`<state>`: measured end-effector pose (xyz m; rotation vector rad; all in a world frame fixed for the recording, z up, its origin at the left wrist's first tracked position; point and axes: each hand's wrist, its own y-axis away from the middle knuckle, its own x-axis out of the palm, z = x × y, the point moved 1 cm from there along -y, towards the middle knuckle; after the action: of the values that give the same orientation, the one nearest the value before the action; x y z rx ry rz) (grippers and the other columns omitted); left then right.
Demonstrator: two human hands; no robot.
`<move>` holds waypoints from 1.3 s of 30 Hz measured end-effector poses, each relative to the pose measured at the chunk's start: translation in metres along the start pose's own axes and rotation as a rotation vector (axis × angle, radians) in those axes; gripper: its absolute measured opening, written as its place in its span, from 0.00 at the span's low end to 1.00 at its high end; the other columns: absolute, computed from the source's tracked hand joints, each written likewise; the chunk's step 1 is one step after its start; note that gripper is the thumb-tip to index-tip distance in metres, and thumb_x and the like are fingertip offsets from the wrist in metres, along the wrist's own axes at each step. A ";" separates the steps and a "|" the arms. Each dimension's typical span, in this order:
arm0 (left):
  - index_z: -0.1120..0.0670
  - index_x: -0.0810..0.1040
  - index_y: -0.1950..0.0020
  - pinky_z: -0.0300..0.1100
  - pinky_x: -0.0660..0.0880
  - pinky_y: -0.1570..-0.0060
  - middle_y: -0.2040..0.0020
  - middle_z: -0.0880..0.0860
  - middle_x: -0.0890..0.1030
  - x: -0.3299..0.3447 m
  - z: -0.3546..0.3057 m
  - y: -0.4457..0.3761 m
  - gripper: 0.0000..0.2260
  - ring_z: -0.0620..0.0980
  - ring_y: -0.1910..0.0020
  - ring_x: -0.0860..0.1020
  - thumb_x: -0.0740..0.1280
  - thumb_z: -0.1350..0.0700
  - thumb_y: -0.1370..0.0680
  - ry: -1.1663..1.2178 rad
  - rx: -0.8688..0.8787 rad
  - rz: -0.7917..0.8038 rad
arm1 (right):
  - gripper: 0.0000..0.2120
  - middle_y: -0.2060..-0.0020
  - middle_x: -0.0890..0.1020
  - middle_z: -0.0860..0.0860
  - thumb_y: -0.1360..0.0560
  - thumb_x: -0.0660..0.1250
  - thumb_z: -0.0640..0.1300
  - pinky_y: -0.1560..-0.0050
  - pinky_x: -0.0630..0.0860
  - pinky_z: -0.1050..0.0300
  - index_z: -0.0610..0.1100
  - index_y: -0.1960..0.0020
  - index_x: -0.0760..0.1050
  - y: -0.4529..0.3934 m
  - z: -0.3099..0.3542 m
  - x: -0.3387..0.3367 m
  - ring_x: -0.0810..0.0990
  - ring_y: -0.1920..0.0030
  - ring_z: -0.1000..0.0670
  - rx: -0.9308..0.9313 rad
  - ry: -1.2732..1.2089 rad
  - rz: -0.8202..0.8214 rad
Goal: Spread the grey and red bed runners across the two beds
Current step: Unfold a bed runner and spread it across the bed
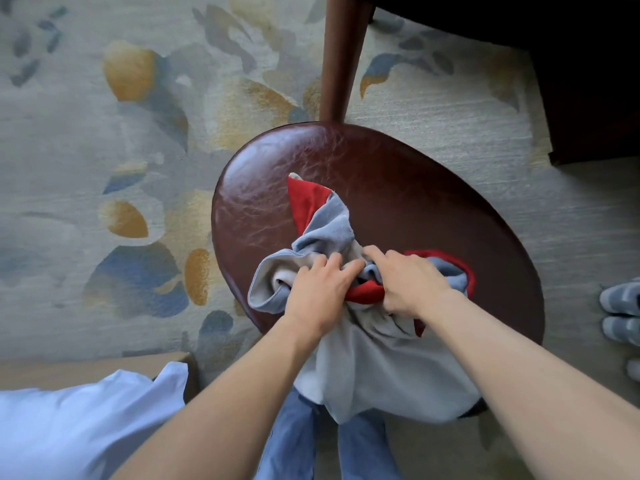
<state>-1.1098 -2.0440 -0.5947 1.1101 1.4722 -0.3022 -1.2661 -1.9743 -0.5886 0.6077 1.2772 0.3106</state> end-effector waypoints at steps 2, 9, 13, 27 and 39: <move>0.43 0.65 0.30 0.47 0.64 0.64 0.47 0.51 0.71 -0.007 0.008 0.012 0.25 0.55 0.48 0.72 0.62 0.60 0.25 -0.001 0.000 -0.006 | 0.35 0.51 0.75 0.47 0.31 0.67 0.43 0.61 0.66 0.51 0.57 0.29 0.56 0.007 0.012 -0.004 0.80 0.53 0.38 0.004 -0.033 0.001; 0.40 0.62 0.26 0.44 0.61 0.67 0.51 0.50 0.70 -0.059 0.045 0.062 0.29 0.52 0.52 0.71 0.62 0.59 0.25 0.001 0.002 -0.054 | 0.31 0.50 0.74 0.47 0.29 0.64 0.43 0.60 0.69 0.50 0.62 0.30 0.60 0.027 0.070 -0.047 0.80 0.54 0.37 -0.054 -0.110 -0.103; 0.41 0.63 0.25 0.43 0.62 0.66 0.49 0.50 0.73 -0.098 0.063 0.097 0.29 0.52 0.49 0.72 0.63 0.58 0.24 0.003 -0.038 -0.131 | 0.31 0.50 0.76 0.48 0.30 0.65 0.44 0.59 0.68 0.50 0.61 0.30 0.62 0.037 0.103 -0.086 0.80 0.53 0.38 -0.104 -0.093 -0.160; 0.40 0.59 0.23 0.46 0.72 0.51 0.41 0.49 0.73 -0.209 0.084 0.306 0.33 0.53 0.43 0.71 0.64 0.57 0.26 0.088 -0.464 -0.421 | 0.31 0.50 0.76 0.50 0.32 0.66 0.49 0.58 0.72 0.50 0.64 0.33 0.60 0.117 0.270 -0.207 0.80 0.53 0.40 -0.597 0.067 -0.249; 0.40 0.60 0.24 0.47 0.75 0.43 0.37 0.48 0.72 -0.166 0.047 0.576 0.32 0.52 0.39 0.71 0.63 0.60 0.25 0.167 -1.042 -0.671 | 0.30 0.52 0.78 0.52 0.36 0.68 0.50 0.63 0.73 0.53 0.62 0.36 0.63 0.254 0.492 -0.176 0.81 0.56 0.42 -1.163 0.369 -0.133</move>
<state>-0.6700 -1.8597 -0.2288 -0.2096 1.7757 0.1238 -0.8171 -1.9875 -0.2208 -0.5466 1.2322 0.9832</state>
